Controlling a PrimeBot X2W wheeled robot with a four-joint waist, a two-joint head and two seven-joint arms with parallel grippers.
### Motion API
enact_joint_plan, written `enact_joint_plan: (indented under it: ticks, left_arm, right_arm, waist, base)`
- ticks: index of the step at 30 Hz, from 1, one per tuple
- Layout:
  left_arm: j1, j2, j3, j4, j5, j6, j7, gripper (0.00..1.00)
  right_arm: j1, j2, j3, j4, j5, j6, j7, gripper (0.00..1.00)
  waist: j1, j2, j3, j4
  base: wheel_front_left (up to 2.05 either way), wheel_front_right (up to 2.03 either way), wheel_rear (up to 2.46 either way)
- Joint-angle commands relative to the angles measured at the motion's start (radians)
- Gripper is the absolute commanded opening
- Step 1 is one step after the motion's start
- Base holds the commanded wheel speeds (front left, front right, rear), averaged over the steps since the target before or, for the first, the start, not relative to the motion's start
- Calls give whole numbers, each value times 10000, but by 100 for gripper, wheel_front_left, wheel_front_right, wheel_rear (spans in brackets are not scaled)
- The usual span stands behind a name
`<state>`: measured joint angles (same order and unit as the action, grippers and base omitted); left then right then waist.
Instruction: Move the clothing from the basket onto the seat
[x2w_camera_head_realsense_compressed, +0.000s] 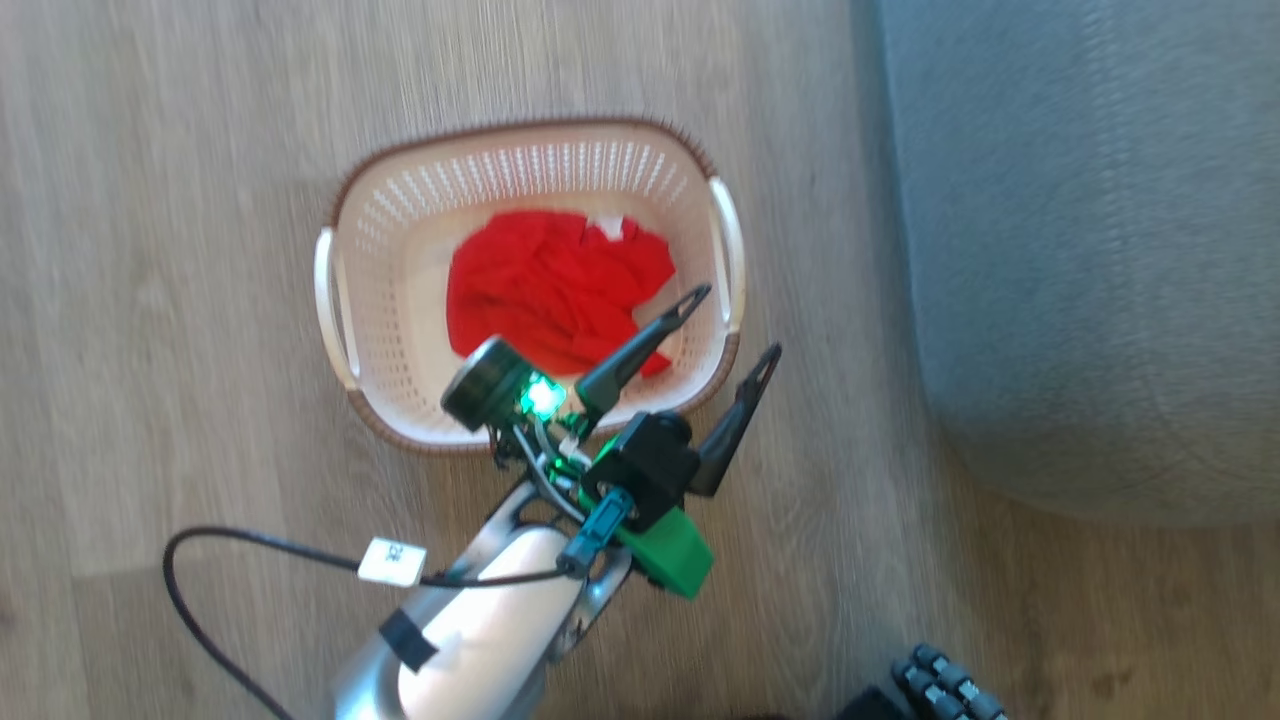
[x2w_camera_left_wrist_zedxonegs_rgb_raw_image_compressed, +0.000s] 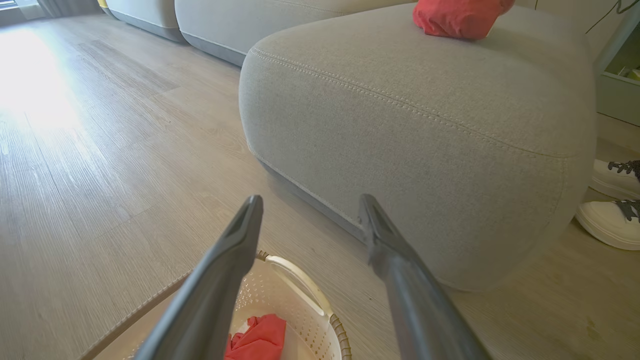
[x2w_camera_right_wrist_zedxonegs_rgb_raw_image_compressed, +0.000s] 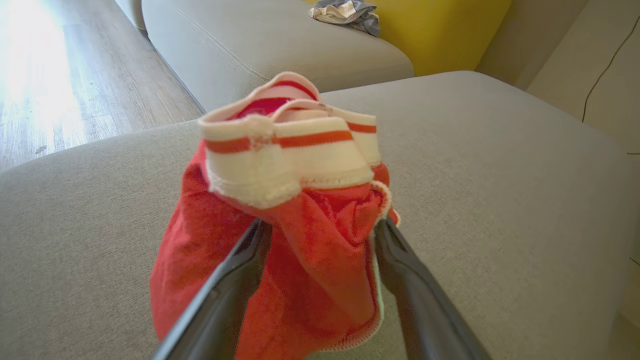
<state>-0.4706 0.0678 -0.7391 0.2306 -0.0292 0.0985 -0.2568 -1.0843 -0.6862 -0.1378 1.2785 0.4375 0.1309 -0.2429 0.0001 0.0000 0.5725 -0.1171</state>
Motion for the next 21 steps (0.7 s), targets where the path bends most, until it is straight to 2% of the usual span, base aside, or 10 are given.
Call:
enact_joint_plan:
  ticks: [1,5,11,12,21]
  left_arm:
    - [379,-39,246,-294,-77,-57,-49,100]
    - [786,-60,436,-358,-201,-80,-49,100]
    - [1312,-89,965,-567,-352,-127,-49,100]
    - [1312,-89,965,-567,-352,-127,-49,100]
    - [1963,-136,1905,-951,-435,-166,-49,100]
  right_arm:
    - [612,-133,221,-419,-82,-2,-149,100]
    - [1229,132,600,-1244,77,-2,-181,100]
    - [2246,133,860,-2977,367,-2,-186,100]
    - [2246,133,860,-2977,367,-2,-186,100]
    - [3884,264,1455,-6089,1100,-2,-188,100]
  waist:
    - [-1,0,-811,-128]
    - [-1,0,-1647,-282]
    - [-1,0,-2577,-430]
    - [-1,0,-2577,-430]
    - [-1,0,-3707,-273]
  base:
    - [0,0,0]
    - [0,0,0]
    - [0,0,0]
    - [0,0,0]
    - [0,0,0]
